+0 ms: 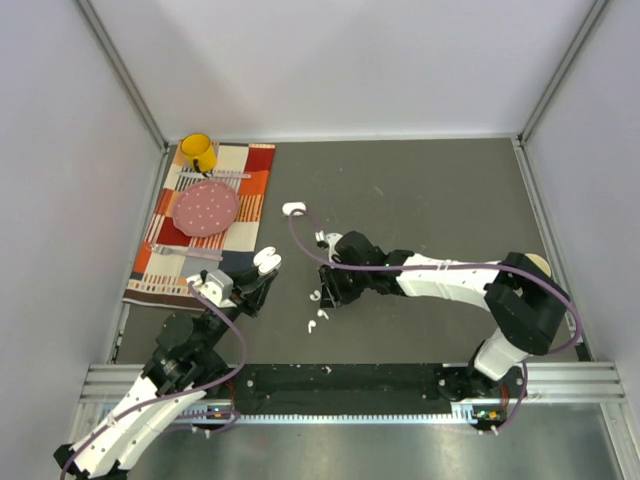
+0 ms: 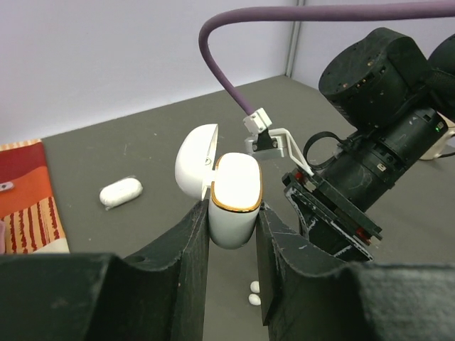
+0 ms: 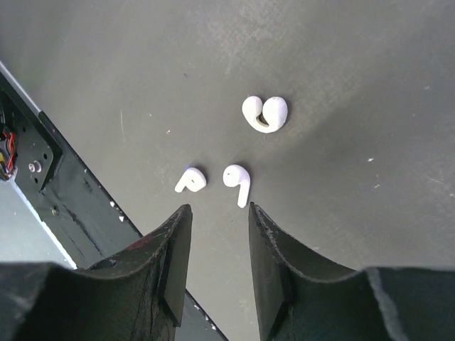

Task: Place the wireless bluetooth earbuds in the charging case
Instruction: Move the earbud to the center of the board.

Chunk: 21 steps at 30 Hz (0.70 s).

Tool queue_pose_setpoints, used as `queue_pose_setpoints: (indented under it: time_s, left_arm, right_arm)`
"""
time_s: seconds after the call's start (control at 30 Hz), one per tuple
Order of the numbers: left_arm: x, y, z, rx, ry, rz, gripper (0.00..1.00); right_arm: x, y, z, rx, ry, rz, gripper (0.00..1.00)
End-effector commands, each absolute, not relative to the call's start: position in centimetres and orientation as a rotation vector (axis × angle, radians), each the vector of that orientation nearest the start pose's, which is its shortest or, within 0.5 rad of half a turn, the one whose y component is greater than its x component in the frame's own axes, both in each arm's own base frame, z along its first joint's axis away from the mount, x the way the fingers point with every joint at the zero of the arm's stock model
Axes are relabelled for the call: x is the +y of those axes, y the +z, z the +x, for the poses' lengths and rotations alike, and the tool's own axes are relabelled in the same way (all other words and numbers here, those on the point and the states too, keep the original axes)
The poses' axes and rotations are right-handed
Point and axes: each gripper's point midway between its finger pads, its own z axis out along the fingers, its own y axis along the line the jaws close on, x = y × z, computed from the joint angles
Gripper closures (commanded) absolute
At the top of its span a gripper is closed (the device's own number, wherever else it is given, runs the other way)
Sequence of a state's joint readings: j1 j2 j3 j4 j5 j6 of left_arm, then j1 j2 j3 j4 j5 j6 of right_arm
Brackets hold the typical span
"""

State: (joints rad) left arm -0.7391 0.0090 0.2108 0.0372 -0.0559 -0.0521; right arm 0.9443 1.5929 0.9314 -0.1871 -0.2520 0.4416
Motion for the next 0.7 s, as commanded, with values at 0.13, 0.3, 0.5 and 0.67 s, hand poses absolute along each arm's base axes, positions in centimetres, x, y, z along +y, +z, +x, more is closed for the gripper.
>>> queue_pose_setpoints:
  time_s: [0.13,0.3,0.5,0.67]
  left_arm:
    - [-12.2,29.5,16.0,1.119,-0.624,0.308,1.0]
    - [-12.2,29.4,16.1,1.125,-0.625,0.3,1.0]
    - [-12.1,29.4,16.2,1.122,-0.617,0.295,1.0]
    - [-12.1,29.3,16.1,1.126,-0.627,0.293,1.0]
  right_arm:
    - [37.3,7.1,17.2,2.436,0.903,-0.838,0.64]
    - [37.5,6.1,17.4,2.432,0.872,-0.848,0.65]
    - [38.0,5.7,18.1,2.407,0.845,-0.896,0.64]
    - [38.0,5.6,18.6,2.395,0.815,-0.913,0.62]
